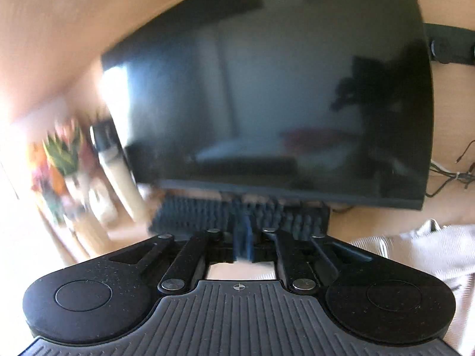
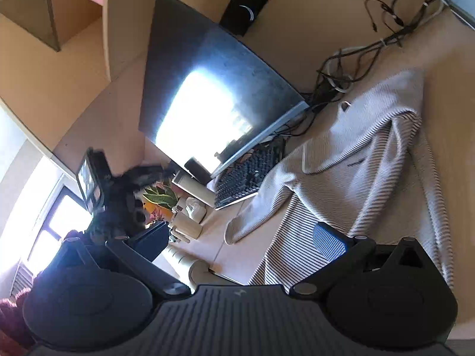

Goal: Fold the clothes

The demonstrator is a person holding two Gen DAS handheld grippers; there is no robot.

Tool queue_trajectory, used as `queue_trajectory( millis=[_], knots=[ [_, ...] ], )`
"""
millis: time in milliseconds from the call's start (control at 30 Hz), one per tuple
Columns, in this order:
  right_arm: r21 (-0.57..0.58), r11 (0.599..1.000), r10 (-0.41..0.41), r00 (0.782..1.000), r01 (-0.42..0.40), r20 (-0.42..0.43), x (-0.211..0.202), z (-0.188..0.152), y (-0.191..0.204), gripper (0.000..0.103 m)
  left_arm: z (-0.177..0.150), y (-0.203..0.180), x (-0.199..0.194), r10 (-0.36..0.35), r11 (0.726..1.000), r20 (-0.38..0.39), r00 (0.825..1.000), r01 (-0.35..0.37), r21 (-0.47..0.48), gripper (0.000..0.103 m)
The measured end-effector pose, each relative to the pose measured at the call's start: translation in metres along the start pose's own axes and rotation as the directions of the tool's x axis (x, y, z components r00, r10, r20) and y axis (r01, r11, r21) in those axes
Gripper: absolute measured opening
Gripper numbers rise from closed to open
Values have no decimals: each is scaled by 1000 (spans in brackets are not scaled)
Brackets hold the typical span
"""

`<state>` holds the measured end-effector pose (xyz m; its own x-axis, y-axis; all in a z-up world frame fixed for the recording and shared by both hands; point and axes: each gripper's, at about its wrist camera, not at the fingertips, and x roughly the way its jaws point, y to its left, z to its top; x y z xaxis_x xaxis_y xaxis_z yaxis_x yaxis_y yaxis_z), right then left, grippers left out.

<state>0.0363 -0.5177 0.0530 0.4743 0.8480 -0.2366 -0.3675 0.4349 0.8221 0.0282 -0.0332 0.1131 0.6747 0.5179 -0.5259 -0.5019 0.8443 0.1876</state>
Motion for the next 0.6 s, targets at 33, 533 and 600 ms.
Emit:
queue_trajectory(
  millis=[33, 533, 600],
  knots=[
    [8, 1000, -11, 1000, 11, 0, -2, 0, -2, 103, -10, 11, 6, -30, 998, -37, 999, 28, -54, 48],
    [-37, 978, -206, 970, 203, -127, 50, -1, 1, 103, -105, 60, 134, -6, 977, -272, 962, -52, -205, 72],
    [-43, 973, -229, 964, 225, -135, 55, -1, 2, 103, -111, 61, 147, 30, 975, -284, 958, -91, -202, 72]
  ],
)
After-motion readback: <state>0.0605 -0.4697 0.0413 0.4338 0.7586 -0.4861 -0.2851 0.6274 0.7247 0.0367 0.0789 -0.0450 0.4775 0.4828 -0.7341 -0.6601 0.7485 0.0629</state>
